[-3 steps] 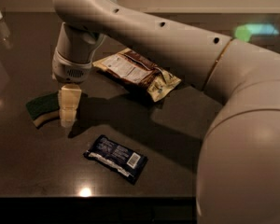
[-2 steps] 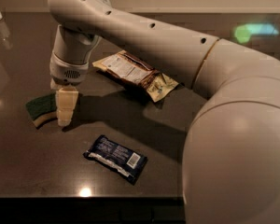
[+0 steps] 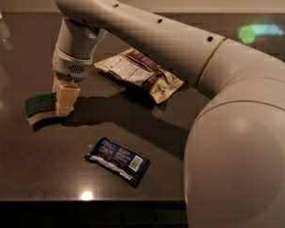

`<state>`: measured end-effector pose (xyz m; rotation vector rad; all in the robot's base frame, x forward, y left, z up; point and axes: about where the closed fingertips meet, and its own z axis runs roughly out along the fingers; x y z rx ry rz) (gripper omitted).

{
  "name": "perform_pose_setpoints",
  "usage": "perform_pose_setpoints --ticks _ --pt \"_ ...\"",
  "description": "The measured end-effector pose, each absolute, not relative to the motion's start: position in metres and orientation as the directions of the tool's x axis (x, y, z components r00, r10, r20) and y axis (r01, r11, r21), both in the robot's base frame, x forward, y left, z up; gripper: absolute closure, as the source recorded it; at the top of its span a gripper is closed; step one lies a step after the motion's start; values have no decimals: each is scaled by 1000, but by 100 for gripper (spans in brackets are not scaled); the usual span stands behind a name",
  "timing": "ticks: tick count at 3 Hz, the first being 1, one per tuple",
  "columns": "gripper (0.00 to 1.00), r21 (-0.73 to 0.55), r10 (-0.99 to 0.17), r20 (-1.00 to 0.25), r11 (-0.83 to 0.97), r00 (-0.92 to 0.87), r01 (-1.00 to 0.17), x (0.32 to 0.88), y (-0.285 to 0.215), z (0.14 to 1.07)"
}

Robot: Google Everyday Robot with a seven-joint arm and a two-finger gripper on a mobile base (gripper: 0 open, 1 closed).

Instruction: Move sponge near rxbar blueberry

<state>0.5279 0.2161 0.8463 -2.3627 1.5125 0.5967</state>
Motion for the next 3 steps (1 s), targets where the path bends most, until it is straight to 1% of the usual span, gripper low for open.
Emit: perform_pose_setpoints --ticks 1,2,3 --pt "88 -18 -779 -518 -404 355 -914 527 198 867" --pt "100 -26 -783 -524 -378 335 -925 523 159 886" --pt "100 -45 -802 -499 -355 329 -934 512 116 895"
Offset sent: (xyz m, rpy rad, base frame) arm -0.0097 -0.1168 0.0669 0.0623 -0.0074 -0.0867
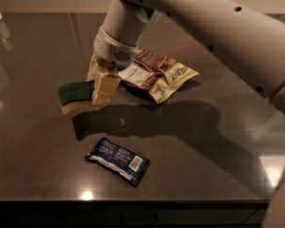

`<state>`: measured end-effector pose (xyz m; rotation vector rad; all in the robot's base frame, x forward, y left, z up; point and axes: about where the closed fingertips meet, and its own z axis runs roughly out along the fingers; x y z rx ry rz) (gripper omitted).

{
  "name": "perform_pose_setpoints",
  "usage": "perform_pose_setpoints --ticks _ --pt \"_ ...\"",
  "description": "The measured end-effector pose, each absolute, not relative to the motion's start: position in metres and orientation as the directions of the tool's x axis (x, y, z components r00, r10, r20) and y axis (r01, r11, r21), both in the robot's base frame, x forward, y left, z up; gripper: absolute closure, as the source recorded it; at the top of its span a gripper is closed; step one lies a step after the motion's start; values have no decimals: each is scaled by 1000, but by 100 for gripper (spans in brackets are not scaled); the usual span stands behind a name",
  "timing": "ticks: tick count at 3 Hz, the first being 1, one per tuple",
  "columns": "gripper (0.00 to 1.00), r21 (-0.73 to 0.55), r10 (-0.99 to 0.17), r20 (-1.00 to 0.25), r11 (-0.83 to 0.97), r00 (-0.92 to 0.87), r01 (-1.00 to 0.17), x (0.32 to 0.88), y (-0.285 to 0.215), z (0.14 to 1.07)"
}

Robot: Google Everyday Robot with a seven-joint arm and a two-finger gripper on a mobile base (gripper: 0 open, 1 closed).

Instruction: Move sponge near rxbar blueberry

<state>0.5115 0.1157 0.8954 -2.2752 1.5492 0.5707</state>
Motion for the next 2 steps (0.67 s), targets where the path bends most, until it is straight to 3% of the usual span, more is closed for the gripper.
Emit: perform_pose_setpoints --ticks 2 --pt "100 -49 -833 -462 -319 305 -946 479 51 888"
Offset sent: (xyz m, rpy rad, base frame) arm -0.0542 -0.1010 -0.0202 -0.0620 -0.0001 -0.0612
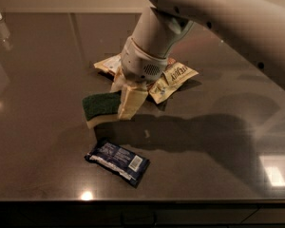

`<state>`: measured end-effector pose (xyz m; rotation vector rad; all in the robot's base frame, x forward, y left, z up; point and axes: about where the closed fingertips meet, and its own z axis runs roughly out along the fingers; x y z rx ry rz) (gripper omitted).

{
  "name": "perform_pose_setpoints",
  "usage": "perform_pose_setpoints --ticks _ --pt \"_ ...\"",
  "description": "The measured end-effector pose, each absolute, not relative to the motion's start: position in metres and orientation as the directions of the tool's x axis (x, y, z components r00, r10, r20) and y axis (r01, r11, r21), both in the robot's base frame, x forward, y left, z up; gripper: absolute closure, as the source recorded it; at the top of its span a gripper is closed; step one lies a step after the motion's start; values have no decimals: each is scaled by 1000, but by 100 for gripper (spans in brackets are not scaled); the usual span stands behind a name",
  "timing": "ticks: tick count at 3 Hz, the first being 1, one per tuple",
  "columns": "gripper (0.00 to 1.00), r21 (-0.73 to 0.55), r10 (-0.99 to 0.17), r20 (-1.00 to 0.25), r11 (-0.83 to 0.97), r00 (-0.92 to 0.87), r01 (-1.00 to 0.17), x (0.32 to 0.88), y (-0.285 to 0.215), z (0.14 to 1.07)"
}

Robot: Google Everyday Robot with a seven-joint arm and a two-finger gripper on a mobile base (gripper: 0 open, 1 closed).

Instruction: Move sponge near rxbar blueberry

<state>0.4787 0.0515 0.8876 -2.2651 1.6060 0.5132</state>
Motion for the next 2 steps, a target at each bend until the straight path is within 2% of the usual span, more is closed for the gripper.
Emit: perform_pose_setpoints --ticks 1,2 --pt "100 -16 -842 -459 -313 285 -950 464 29 879" --pt "83 11 -852 -452 -301 264 -953 453 10 872"
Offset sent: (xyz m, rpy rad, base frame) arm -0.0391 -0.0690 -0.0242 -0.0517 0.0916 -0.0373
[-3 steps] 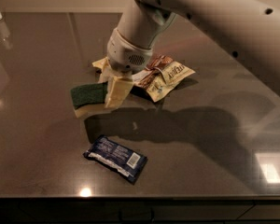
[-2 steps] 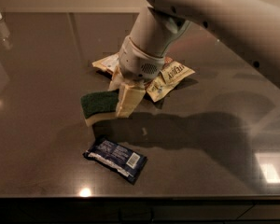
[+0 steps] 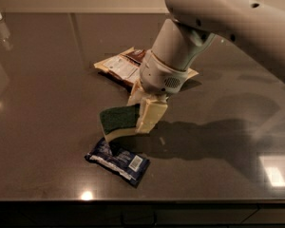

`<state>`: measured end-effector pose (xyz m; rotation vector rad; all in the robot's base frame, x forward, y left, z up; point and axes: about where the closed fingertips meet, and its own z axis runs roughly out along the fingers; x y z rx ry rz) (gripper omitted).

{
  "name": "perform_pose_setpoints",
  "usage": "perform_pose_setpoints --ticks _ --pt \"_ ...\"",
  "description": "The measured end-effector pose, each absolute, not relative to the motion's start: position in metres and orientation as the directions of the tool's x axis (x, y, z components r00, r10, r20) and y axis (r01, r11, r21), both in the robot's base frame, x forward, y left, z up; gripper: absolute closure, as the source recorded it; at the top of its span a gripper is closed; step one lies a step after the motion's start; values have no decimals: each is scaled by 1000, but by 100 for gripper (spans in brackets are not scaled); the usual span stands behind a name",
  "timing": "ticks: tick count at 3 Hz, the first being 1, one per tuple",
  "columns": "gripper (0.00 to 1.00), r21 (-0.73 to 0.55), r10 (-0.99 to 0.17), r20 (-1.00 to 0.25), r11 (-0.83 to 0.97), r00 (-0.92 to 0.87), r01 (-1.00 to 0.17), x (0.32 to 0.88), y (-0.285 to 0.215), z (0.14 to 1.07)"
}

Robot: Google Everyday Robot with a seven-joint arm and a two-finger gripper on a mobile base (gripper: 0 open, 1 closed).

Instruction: Move sponge near rxbar blueberry

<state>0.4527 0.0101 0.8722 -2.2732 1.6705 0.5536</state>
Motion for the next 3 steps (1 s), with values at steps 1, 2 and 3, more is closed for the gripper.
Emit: perform_pose_setpoints --ticks 1,2,3 --pt "59 13 -858 -446 -291 255 -957 443 -3 867" --pt "36 17 -859 -447 -287 250 -958 436 -10 864" --pt "12 13 -859 -446 -288 252 -958 436 -9 864"
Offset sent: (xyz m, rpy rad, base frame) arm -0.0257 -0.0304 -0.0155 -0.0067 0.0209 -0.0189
